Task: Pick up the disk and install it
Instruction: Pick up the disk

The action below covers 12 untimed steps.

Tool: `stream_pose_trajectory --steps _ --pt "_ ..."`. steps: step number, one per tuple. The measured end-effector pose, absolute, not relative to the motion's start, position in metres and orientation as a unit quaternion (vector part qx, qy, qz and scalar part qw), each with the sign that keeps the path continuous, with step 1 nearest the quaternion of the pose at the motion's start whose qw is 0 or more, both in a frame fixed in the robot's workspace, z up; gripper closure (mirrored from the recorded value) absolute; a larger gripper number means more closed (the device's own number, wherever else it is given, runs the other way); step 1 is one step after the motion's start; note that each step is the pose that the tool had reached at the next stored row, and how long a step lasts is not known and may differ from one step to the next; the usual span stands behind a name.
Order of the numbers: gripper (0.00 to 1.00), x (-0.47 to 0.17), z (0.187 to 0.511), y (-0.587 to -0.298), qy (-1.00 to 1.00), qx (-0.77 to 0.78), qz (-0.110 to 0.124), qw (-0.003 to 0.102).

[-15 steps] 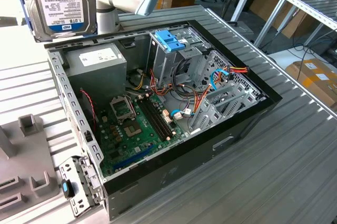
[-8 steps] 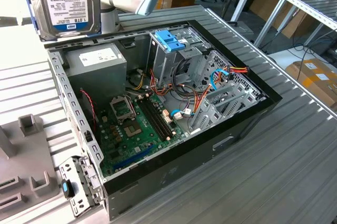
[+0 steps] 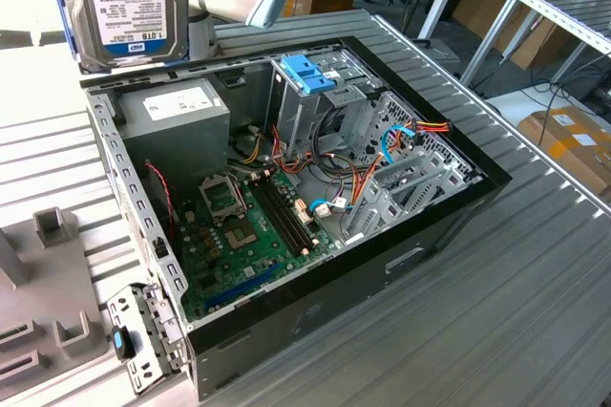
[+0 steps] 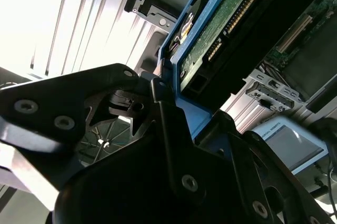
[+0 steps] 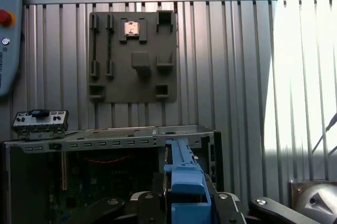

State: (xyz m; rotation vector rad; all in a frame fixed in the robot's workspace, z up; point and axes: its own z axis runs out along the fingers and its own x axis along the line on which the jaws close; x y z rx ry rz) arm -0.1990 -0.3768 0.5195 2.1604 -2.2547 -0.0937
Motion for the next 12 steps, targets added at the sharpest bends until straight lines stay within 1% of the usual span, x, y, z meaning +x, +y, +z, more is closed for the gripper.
stream_pose_trajectory --steps 12 --pt "0.63 -0.1884 0.5195 -0.3768 -0.722 0.692 -0.030 0.009"
